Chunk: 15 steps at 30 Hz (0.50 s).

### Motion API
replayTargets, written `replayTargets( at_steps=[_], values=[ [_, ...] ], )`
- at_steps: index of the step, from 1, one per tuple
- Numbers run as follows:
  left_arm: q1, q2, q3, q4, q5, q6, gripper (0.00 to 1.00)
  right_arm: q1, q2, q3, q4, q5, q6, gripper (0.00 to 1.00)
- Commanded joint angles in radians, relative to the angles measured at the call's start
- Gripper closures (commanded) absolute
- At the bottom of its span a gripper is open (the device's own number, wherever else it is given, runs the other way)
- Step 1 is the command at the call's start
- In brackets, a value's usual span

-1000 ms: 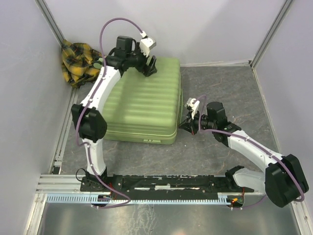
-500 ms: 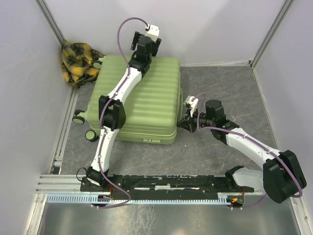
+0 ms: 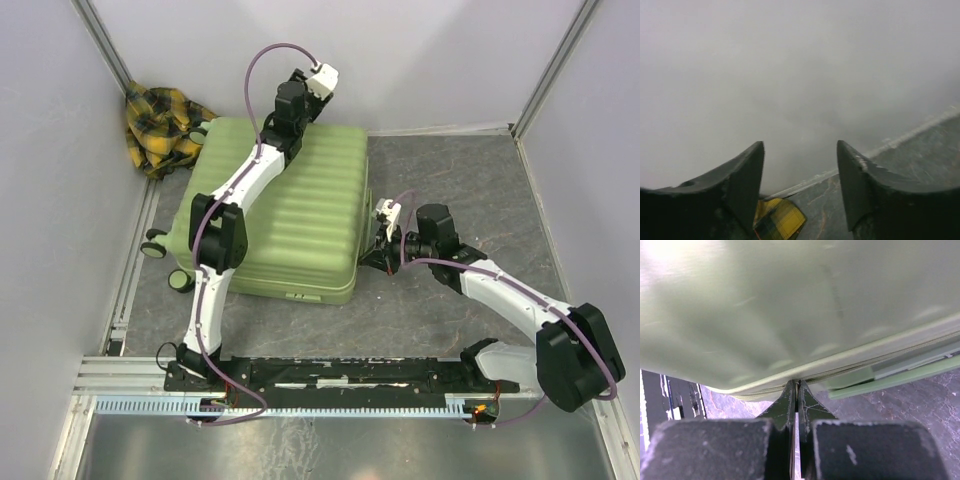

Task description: Pack the luggage

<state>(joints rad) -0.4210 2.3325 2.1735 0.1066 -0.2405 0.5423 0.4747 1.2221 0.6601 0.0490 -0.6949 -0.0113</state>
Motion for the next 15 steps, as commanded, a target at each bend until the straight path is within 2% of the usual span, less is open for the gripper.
replayTargets(
  at_steps=[1,9,15],
  values=[
    [-0.052,-0.062,-0.099,-0.384,0.306,0.081,0.40,-0.062,0.013,0.034,-0.005,0.070,-0.038,0.98],
    [-0.051,-0.084,-0.093,-0.595,0.572,0.154,0.61,-0.181,0.011,0.062,-0.090,0.016,-0.143,0.98],
    [-0.060,-0.102,-0.107,-0.732,0.758,0.225,0.70,-0.242,0.082,0.105,-0.047,0.012,-0.142,0.98]
  ],
)
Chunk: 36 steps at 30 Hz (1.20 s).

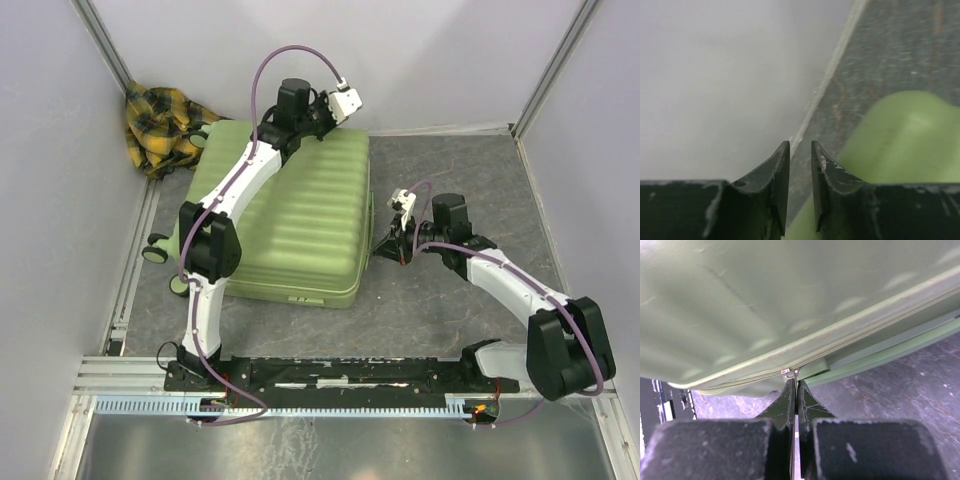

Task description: Pack the luggage

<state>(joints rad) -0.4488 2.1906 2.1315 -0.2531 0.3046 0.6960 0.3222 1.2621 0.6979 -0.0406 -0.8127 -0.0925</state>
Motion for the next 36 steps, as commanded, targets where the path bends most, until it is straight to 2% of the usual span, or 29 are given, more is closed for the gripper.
replayTargets(
  at_steps=[1,9,20,36],
  values=[
    [-0.034,0.041,-0.064,-0.395,0.224,0.081,0.71,-0.097,0.055,0.077,0.053,0.131,-0.062,0.98],
    [-0.045,0.039,-0.073,-0.528,0.281,0.157,0.78,-0.133,0.189,0.152,0.141,0.141,-0.102,0.98],
    [-0.045,0.047,-0.069,-0.587,0.295,0.213,0.86,-0.185,0.439,0.349,0.368,0.208,0.078,0.98],
    [-0.048,0.092,-0.029,-0.695,0.315,0.285,0.91,-0.223,0.778,0.740,0.457,0.224,0.112,0.98]
  ],
)
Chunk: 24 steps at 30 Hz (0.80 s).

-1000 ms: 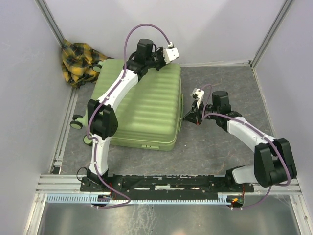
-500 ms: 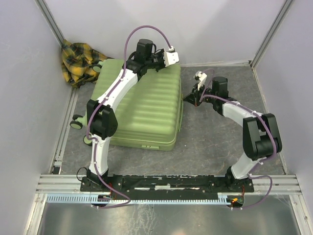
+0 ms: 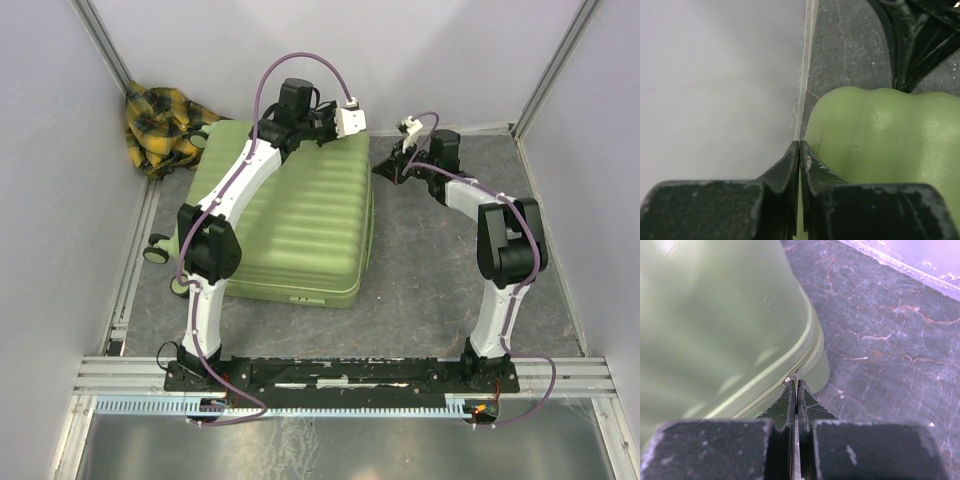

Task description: Pack the luggage

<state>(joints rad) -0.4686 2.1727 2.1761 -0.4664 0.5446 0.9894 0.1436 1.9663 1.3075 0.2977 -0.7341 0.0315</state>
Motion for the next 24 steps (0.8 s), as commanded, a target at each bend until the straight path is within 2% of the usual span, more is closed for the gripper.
replayTargets(
  at_steps=[1,11,15,16,18,19,20,21,22,24],
  values=[
    [-0.028,0.114,-0.068,-0.487,0.076,-0.003,0.91,-0.045,0.093,0.160,0.122,0.147,-0.007,0.98],
    [-0.027,0.143,-0.029,-0.571,0.107,0.034,0.92,-0.035,0.245,0.336,0.232,0.148,0.086,0.98],
    [0.001,0.134,0.063,-0.517,0.153,-0.172,0.88,-0.033,0.203,0.281,0.242,0.125,0.093,0.98],
    [0.019,0.115,0.088,-0.476,0.162,-0.269,0.82,-0.034,0.185,0.256,0.242,0.119,0.083,0.98],
    [0.062,0.041,0.078,-0.361,0.144,-0.481,0.62,-0.035,0.153,0.211,0.239,0.103,0.066,0.98],
    [0.096,-0.012,0.042,-0.294,0.145,-0.573,0.52,-0.035,0.139,0.193,0.235,0.094,0.060,0.98],
    [0.133,-0.065,-0.007,-0.219,0.140,-0.666,0.35,-0.034,0.128,0.176,0.232,0.085,0.052,0.98],
    [0.195,-0.128,-0.074,-0.138,0.128,-0.767,0.26,-0.033,0.120,0.162,0.228,0.078,0.046,0.98],
    [0.249,-0.178,-0.133,-0.075,0.125,-0.849,0.17,-0.034,0.114,0.155,0.219,0.072,0.040,0.98],
    [0.362,-0.266,-0.248,0.008,0.110,-0.971,0.08,-0.034,0.103,0.143,0.201,0.063,0.028,0.98]
  ],
)
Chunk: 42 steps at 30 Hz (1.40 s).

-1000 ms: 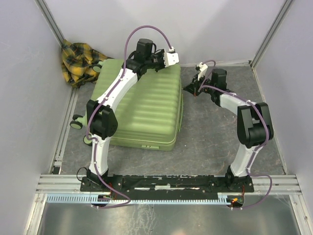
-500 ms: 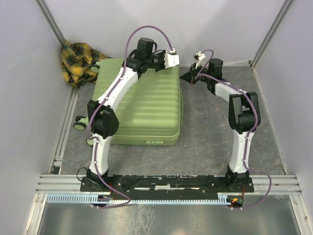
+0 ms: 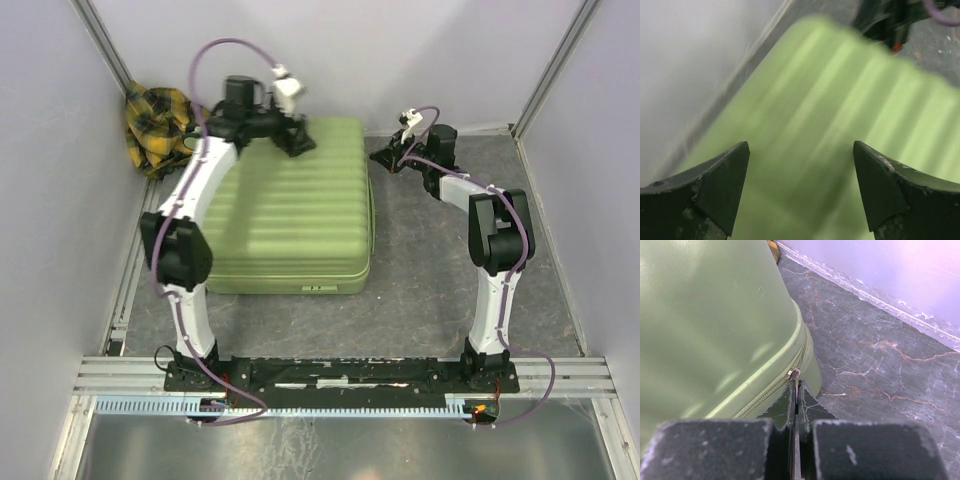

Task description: Pack the luggage

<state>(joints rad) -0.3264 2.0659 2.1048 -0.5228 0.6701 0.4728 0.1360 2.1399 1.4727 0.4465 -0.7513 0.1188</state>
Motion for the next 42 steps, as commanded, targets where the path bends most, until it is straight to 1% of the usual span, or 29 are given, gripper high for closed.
replayTargets(
  at_steps=[1,3,6,8,10,14,18,19,21,23,25,26,28,32,34,36,39,41,42],
  values=[
    [0.272,-0.189,-0.204,0.072,-0.027,-0.478,0.07,-0.027,-0.075,-0.029,0.046,0.076,-0.065,0.98],
    [0.360,-0.238,-0.253,0.061,-0.100,-0.496,0.05,-0.028,-0.082,-0.036,0.032,0.062,-0.075,0.98],
    [0.486,-0.257,-0.292,0.021,-0.119,-0.557,0.06,-0.026,-0.091,-0.045,0.014,0.049,-0.080,0.98],
    [0.535,-0.257,-0.312,-0.001,-0.096,-0.566,0.07,-0.027,-0.105,-0.056,0.003,0.042,-0.088,0.98],
    [0.544,-0.233,-0.306,-0.060,-0.036,-0.522,0.07,-0.026,-0.123,-0.071,-0.008,0.028,-0.100,0.98],
    [0.531,-0.148,-0.257,-0.162,0.158,-0.459,0.10,-0.026,-0.167,-0.114,-0.038,0.002,-0.112,0.98],
    [0.449,-0.076,-0.190,-0.242,0.236,-0.328,0.11,-0.026,-0.223,-0.176,-0.059,-0.018,-0.127,0.98],
    [0.425,-0.040,-0.131,-0.287,0.256,-0.292,0.11,-0.026,-0.244,-0.196,-0.072,-0.026,-0.133,0.98],
    [0.367,0.056,0.004,-0.401,0.296,-0.214,0.17,-0.026,-0.296,-0.244,-0.111,-0.043,-0.166,0.98],
    [0.319,0.163,0.139,-0.487,0.326,-0.167,0.25,-0.028,-0.361,-0.303,-0.157,-0.058,-0.210,0.98],
    [0.271,0.246,0.236,-0.513,0.334,-0.151,0.33,-0.029,-0.425,-0.369,-0.210,-0.065,-0.247,0.98],
    [0.245,0.299,0.269,-0.515,0.328,-0.141,0.37,-0.031,-0.455,-0.400,-0.229,-0.068,-0.261,0.98],
    [0.190,0.351,0.327,-0.498,0.283,-0.119,0.43,-0.033,-0.520,-0.467,-0.272,-0.064,-0.286,0.98],
    [0.113,0.407,0.340,-0.358,0.200,-0.165,0.56,-0.034,-0.657,-0.590,-0.356,-0.050,-0.313,0.98],
    [0.087,0.424,0.342,-0.273,0.170,-0.204,0.59,-0.034,-0.722,-0.645,-0.397,-0.041,-0.310,0.98],
    [0.078,0.428,0.360,-0.188,0.122,-0.257,0.57,-0.033,-0.797,-0.706,-0.420,-0.029,-0.290,0.98],
    [0.115,0.393,0.415,-0.114,0.056,-0.334,0.47,-0.029,-0.862,-0.753,-0.445,-0.007,-0.272,0.98],
    [0.174,0.309,0.408,-0.093,0.020,-0.396,0.39,-0.028,-0.885,-0.770,-0.450,0.005,-0.268,0.98],
    [0.203,0.254,0.392,-0.101,-0.004,-0.421,0.36,-0.027,-0.892,-0.775,-0.450,0.012,-0.265,0.98]
  ],
)
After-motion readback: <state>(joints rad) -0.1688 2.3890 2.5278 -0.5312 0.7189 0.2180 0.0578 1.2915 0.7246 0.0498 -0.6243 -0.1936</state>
